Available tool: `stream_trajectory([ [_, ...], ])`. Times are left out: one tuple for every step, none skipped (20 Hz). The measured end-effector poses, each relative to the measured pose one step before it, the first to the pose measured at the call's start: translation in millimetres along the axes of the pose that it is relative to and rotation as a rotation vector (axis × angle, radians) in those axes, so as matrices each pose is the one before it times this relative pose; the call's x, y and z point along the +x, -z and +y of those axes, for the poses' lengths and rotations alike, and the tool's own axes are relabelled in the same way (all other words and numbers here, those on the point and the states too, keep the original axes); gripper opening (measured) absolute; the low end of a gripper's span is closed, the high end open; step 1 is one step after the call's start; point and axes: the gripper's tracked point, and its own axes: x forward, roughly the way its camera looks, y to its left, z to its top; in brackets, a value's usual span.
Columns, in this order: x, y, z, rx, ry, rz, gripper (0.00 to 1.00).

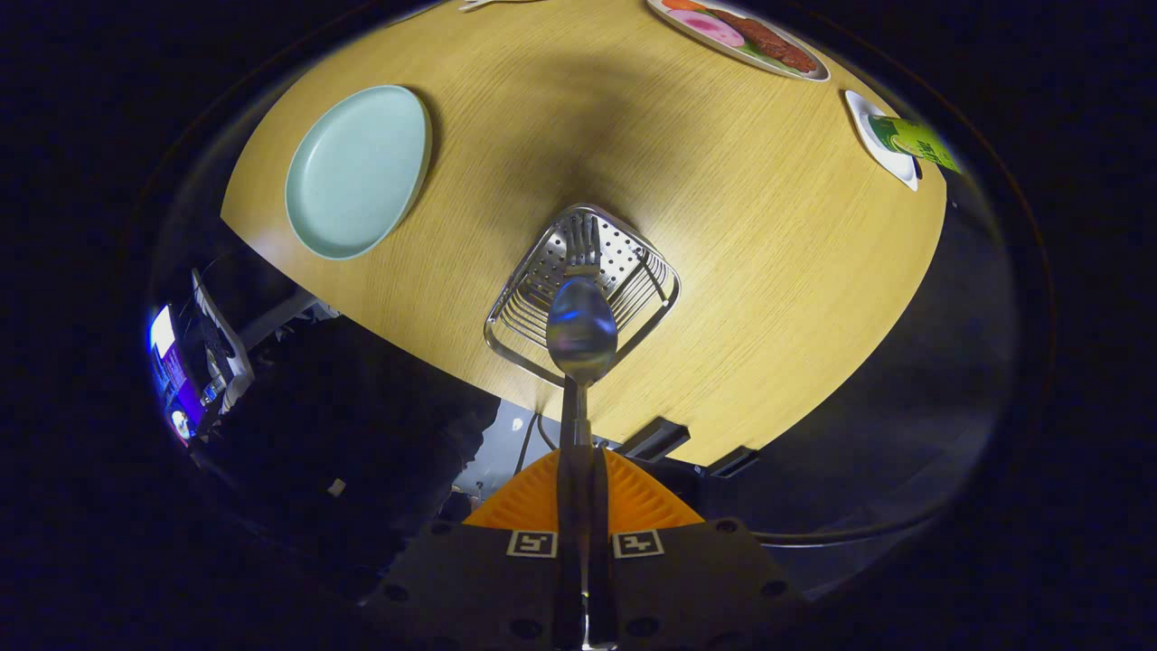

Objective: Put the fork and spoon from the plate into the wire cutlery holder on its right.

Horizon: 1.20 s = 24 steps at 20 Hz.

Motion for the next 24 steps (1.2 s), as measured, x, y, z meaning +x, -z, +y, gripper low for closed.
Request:
stream_trajectory([
  [-1.18,-5.69,2.09,0.00331,-0.00255,0.00608,0.08],
  [0.03,-4.40,2.58,-0.00149,-0.00212,0.00818,0.08],
  [2.91,-1.86,0.15,-0.00496,0.00158,0.01096,0.08],
  [3.11,-1.98,0.14,-0.00470,0.00190,0.00848,0.09],
  [0.28,-2.49,0.59,-0.00256,-0.00031,0.00185,0.12],
  [0.20,-1.50,2.38,0.00007,0.00024,-0.00064,0.12],
  [-0.49,-3.19,1.14,-0.00309,-0.00192,-0.00230,0.16],
  [0.13,0.00,0.71,-0.00065,-0.00323,-0.00680,0.17],
  [-2.70,0.09,1.36,-0.00284,-0.00214,-0.00536,0.17],
  [0.34,-1.57,2.32,-0.00285,0.00514,-0.01044,0.20],
  [1.21,-0.87,0.37,-0.00551,0.00274,-0.01650,0.24],
  [-1.60,-1.51,0.11,-0.00224,0.00792,-0.02241,0.29],
  [-0.74,-3.14,1.85,-0.00086,-0.00094,-0.02843,0.60],
  [-0.64,-0.64,2.09,0.00042,-0.00767,-0.02659,0.72],
  [-1.12,-0.97,-0.29,0.00228,-0.00142,-0.03076,0.85],
  [-0.47,-0.95,0.86,0.00697,-0.00600,-0.02989,0.83],
  [-1.55,-0.92,0.09,0.00832,-0.00645,-0.03280,0.83],
  [-3.19,-2.32,0.27,0.01049,-0.00651,-0.03786,0.84],
  [-3.75,-2.26,0.84,0.01627,-0.00707,-0.04579,0.86],
  [-3.88,-2.23,1.97,0.02465,-0.00809,-0.05639,0.87],
  [-1.54,0.36,3.32,0.02411,-0.01439,-0.06250,0.92],
  [-3.69,-2.11,2.86,0.02135,-0.01005,-0.06186,0.97],
  [-5.05,-1.94,2.38,0.01591,-0.00274,-0.06135,0.99],
  [-7.11,-3.39,1.94,0.01202,0.00210,-0.06502,0.98],
])
